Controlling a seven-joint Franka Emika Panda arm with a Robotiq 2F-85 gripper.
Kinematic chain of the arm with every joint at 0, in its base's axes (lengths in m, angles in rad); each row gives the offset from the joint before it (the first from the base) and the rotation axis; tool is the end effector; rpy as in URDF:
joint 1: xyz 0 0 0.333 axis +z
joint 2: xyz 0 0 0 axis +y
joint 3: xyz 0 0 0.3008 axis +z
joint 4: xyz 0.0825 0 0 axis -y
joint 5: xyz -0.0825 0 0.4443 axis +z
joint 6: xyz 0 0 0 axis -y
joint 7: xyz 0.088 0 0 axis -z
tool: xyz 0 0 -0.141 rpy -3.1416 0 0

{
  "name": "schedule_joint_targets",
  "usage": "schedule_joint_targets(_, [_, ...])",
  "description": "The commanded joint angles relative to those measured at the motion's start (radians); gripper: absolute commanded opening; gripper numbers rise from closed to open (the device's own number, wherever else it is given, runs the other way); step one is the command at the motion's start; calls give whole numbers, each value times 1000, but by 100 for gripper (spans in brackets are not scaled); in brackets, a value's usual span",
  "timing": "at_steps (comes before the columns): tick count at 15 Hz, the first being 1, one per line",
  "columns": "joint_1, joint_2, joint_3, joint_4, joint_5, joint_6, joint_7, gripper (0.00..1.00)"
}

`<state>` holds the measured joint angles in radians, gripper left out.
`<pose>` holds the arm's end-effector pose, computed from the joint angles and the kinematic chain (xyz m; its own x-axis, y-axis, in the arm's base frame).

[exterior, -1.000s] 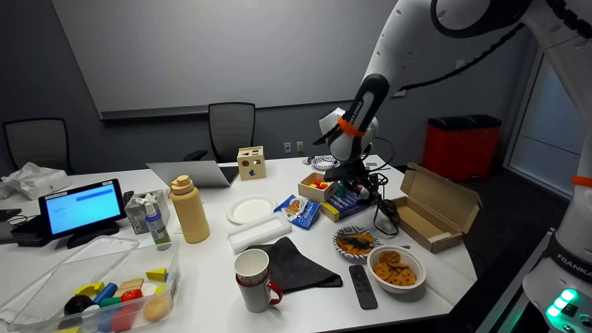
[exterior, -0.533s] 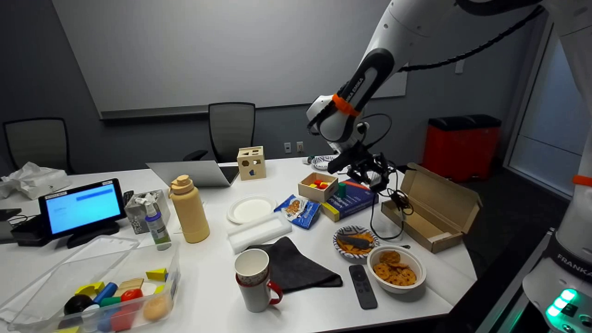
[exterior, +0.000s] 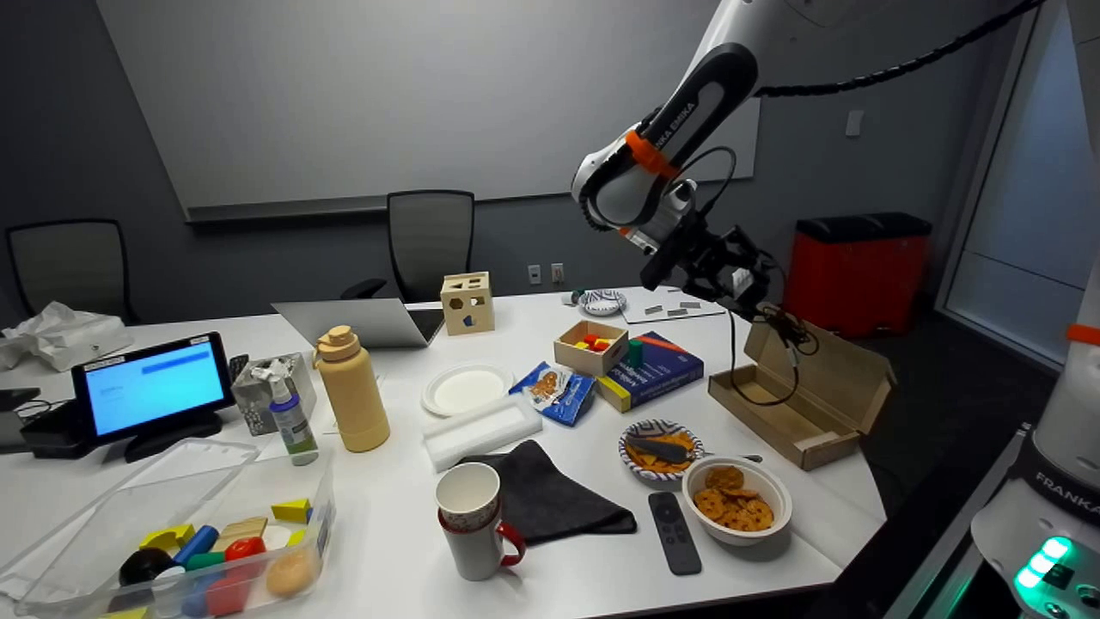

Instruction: Put the black cable inside the brown box.

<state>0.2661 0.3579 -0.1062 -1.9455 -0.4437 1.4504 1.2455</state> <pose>0.5340 0.0194 0.2053 0.6220 -0.7769 0.0977 -0.4981 -0.2964 0.8149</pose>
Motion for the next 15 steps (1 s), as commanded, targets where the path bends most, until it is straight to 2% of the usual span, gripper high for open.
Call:
schedule_joint_targets(1, [-50,-23,38,-30,-50,-77,-34,27])
schedule_joint_targets(8, [-105,25,42,-123,-75,-32,-17,27])
schedule_joint_targets(15, [-136,46,47,-238,-47,299,0,27])
